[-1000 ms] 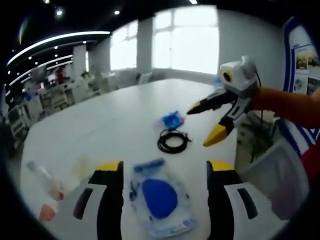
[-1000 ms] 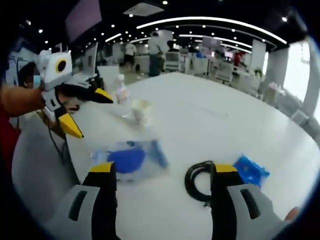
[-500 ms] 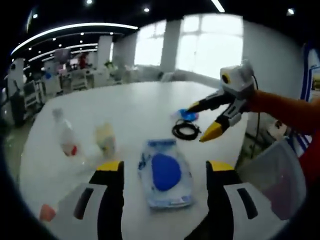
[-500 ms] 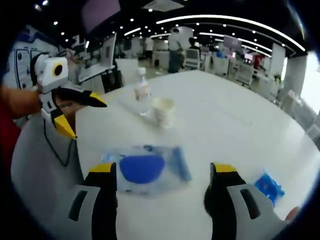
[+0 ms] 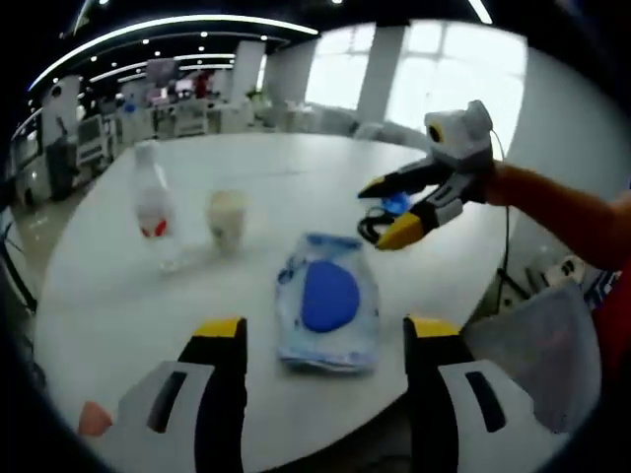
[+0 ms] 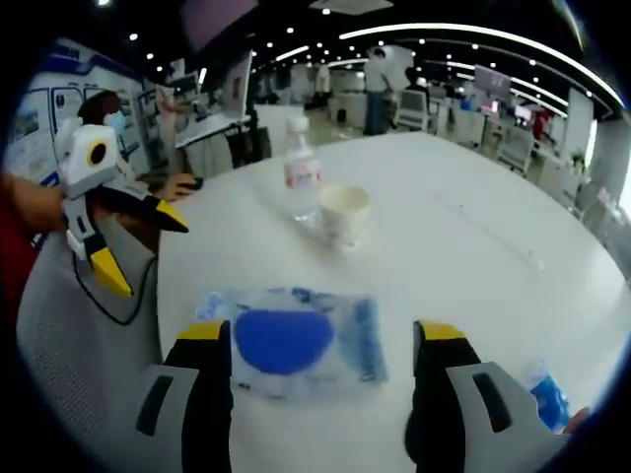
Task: Arrange the tabletop items into an orderly group along one side of the table until the central work area is clear of visible clutter.
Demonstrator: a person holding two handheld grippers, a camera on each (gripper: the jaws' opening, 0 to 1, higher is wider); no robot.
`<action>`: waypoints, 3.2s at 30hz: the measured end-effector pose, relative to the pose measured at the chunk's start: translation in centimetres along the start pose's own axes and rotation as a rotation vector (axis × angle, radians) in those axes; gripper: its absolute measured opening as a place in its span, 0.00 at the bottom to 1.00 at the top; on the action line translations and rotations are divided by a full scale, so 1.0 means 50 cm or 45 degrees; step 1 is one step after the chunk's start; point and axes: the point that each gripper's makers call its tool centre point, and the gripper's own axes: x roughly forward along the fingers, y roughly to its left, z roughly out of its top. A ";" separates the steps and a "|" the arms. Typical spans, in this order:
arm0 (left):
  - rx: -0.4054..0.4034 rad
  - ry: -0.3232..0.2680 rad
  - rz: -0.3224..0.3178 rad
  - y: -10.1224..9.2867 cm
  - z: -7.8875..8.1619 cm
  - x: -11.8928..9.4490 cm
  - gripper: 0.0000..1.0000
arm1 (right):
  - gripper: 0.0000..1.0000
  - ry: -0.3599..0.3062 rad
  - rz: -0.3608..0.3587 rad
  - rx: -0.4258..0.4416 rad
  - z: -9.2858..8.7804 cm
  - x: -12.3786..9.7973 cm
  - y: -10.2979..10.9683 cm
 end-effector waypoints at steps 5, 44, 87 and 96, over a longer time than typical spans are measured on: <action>-0.059 0.073 0.088 -0.005 -0.024 0.014 0.59 | 0.74 0.026 0.032 -0.011 -0.017 0.012 -0.017; -0.546 0.444 0.351 0.012 -0.165 0.136 0.16 | 0.15 0.248 0.195 0.058 -0.114 0.106 -0.079; -0.005 0.454 0.125 0.061 0.086 0.228 0.02 | 0.02 0.112 -0.148 0.367 -0.096 -0.073 -0.175; 0.091 0.427 0.068 0.051 0.151 0.267 0.02 | 0.02 0.081 -0.253 0.412 -0.089 -0.120 -0.212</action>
